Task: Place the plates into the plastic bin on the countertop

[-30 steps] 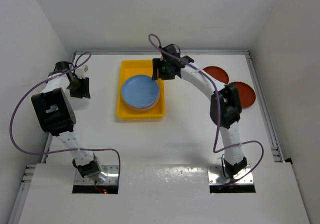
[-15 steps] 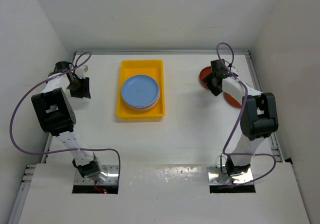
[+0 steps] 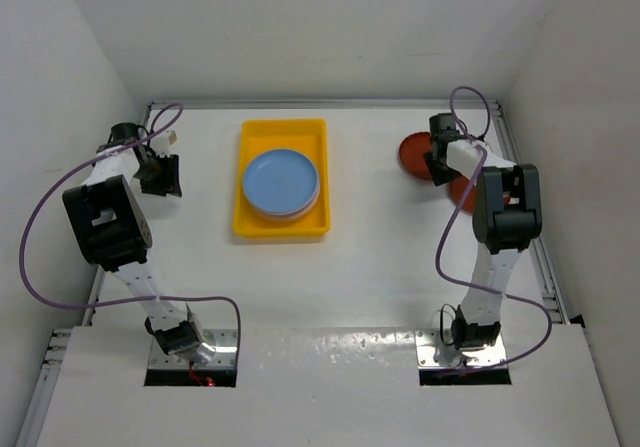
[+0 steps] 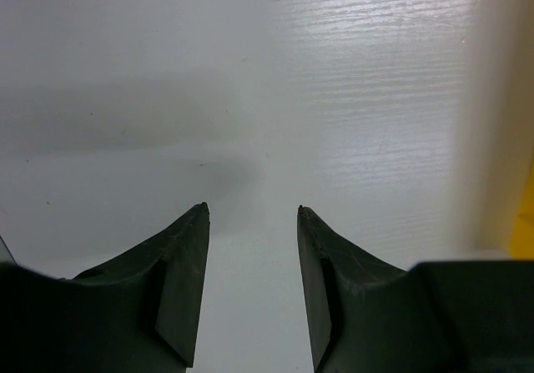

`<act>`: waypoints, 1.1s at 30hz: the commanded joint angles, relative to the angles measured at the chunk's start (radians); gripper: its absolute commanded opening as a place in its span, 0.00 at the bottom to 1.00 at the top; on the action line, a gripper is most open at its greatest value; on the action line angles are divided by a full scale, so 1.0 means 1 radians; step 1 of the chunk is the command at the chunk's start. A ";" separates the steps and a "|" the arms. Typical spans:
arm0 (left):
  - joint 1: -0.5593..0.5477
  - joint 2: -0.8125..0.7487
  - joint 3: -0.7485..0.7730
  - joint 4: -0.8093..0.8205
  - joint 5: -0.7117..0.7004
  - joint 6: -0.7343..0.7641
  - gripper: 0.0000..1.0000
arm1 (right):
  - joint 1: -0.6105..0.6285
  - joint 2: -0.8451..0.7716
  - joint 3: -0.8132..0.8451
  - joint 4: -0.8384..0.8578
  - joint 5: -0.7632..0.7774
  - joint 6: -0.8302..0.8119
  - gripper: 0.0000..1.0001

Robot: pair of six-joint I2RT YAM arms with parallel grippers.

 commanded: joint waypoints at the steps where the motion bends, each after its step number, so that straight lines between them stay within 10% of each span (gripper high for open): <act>1: 0.007 -0.025 -0.007 0.017 0.013 0.009 0.49 | -0.016 0.059 0.040 -0.060 -0.013 0.070 0.49; 7: 0.016 -0.025 -0.007 0.017 0.004 0.009 0.49 | -0.020 0.111 0.077 -0.066 -0.047 0.041 0.37; 11: 0.016 -0.025 -0.007 0.017 0.004 0.009 0.49 | -0.020 0.105 0.068 -0.015 -0.078 -0.016 0.00; 24: 0.016 -0.025 0.011 0.017 0.004 0.009 0.49 | 0.190 -0.250 -0.106 0.480 -0.198 -0.401 0.00; 33: 0.016 -0.025 0.020 0.017 0.014 -0.001 0.49 | 0.402 0.054 0.417 0.068 -0.568 -0.732 0.00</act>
